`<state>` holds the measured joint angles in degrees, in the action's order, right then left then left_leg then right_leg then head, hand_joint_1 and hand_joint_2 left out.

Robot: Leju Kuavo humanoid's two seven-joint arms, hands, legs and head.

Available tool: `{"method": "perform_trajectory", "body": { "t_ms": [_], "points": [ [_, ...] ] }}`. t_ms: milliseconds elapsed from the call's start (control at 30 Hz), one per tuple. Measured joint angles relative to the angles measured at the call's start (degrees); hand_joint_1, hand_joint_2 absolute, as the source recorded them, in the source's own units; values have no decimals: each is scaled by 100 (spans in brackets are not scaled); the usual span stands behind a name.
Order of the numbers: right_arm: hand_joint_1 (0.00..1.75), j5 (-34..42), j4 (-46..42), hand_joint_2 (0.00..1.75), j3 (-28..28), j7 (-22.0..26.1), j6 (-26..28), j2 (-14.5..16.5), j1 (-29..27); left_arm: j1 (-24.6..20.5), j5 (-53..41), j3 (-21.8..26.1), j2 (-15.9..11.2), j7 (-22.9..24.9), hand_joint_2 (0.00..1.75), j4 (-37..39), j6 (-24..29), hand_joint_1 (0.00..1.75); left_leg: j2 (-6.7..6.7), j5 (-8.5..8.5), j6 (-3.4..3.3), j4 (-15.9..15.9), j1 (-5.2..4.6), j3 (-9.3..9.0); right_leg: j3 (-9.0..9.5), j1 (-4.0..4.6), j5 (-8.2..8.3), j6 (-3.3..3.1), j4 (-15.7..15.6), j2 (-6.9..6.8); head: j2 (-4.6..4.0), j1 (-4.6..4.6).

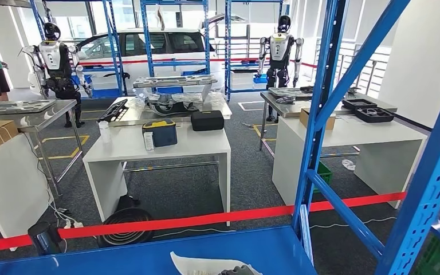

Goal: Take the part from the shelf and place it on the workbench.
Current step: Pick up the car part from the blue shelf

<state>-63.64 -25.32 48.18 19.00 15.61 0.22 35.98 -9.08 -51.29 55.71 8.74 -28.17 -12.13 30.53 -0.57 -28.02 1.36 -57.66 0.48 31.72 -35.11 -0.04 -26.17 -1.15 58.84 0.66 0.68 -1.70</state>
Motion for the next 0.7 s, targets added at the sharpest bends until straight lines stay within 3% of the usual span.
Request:
{"method": "perform_trajectory", "body": {
  "t_ms": [367,567,700],
  "points": [
    [175,-68,-187,175,-123,-150,405,0,24,2,-3,0,0,98,175,2,12,0,0,0,0,0,0,1,0,0,0,0,0,0,0,0],
    [175,-392,-612,175,-267,-634,1671,-1,17,7,-51,0,4,350,175,7,87,0,0,0,0,0,0,1,-1,0,0,0,0,0,0,0],
    [175,-821,-1211,175,-481,-811,2190,-21,-2,2,-97,0,20,542,175,13,216,0,0,0,0,0,0,0,-2,1,-1,0,0,0,0,0]
  ]
}}
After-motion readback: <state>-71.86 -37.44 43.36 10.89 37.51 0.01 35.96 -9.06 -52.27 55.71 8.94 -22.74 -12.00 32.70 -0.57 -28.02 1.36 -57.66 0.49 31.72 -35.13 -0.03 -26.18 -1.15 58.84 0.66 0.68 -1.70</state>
